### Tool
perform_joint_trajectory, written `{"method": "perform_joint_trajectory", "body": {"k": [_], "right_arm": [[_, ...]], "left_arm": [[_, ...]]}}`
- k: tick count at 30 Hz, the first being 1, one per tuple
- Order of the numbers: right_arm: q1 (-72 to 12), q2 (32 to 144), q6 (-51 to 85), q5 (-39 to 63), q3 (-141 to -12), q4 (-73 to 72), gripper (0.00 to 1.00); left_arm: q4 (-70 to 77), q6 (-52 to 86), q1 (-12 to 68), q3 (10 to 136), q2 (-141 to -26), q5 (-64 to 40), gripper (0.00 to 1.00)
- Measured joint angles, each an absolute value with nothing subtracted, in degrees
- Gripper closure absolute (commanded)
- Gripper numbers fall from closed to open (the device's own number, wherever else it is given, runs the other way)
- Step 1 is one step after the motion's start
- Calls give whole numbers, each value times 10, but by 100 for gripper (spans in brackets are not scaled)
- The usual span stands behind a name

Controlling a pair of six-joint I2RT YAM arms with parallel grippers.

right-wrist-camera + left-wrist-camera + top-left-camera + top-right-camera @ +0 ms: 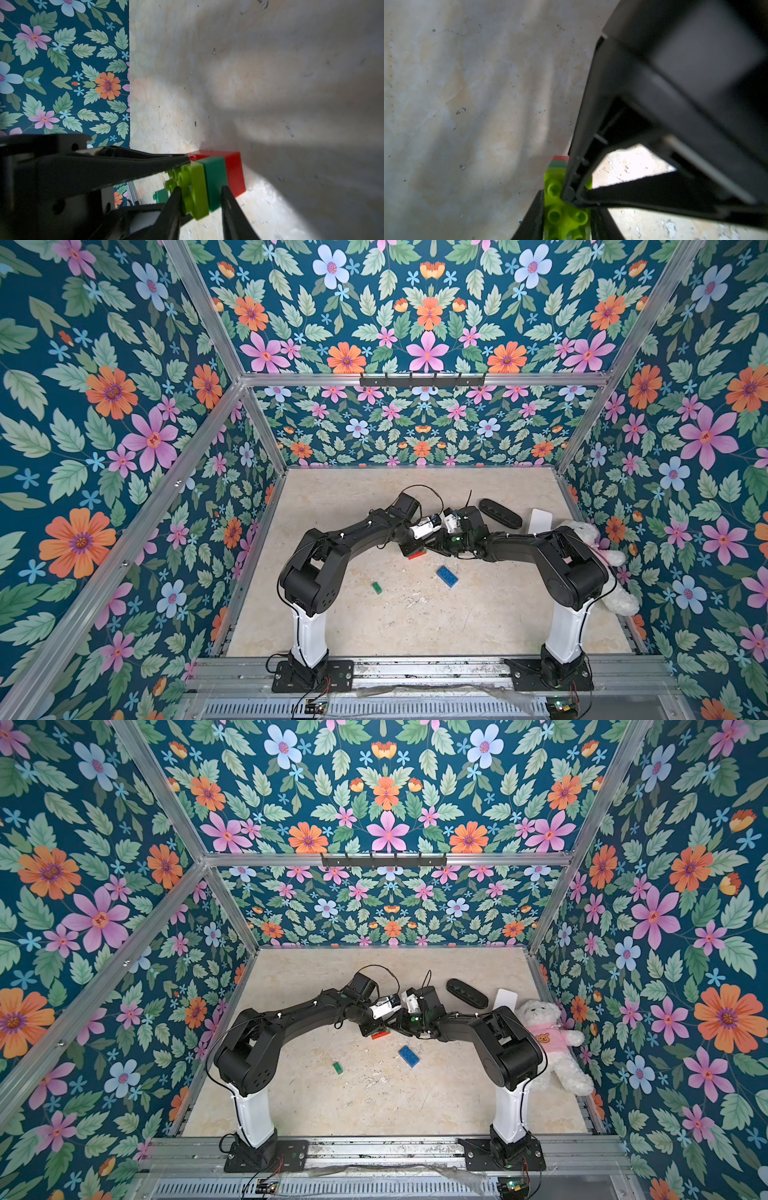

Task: Assemble the number 5 with lego
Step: Assemble the lego brick with the lego brick.

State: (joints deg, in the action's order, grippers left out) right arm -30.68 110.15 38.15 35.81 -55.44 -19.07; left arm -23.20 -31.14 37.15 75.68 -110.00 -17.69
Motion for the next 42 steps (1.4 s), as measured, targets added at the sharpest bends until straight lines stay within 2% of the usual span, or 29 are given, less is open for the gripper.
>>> {"method": "perform_joint_trajectory", "body": {"k": [8,13,25,30,34,42], "right_arm": [[-305,1107,393,364,-539,-228,67],[-303,1106,399,365,-527,-253,72],[-301,1108,404,367,-515,-281,73],[-300,1109,405,368,-515,-283,73],[-300,1104,406,365,-519,-273,73],[-301,1092,406,364,-525,-235,72]], "left_arm": [[-253,-320,374,774,-1106,-165,100],[-262,-326,375,782,-1108,-161,100],[-270,-330,375,788,-1109,-154,99],[-269,-330,375,787,-1109,-154,95],[-263,-330,375,781,-1106,-156,85],[-253,-317,376,769,-1096,-156,76]]}}
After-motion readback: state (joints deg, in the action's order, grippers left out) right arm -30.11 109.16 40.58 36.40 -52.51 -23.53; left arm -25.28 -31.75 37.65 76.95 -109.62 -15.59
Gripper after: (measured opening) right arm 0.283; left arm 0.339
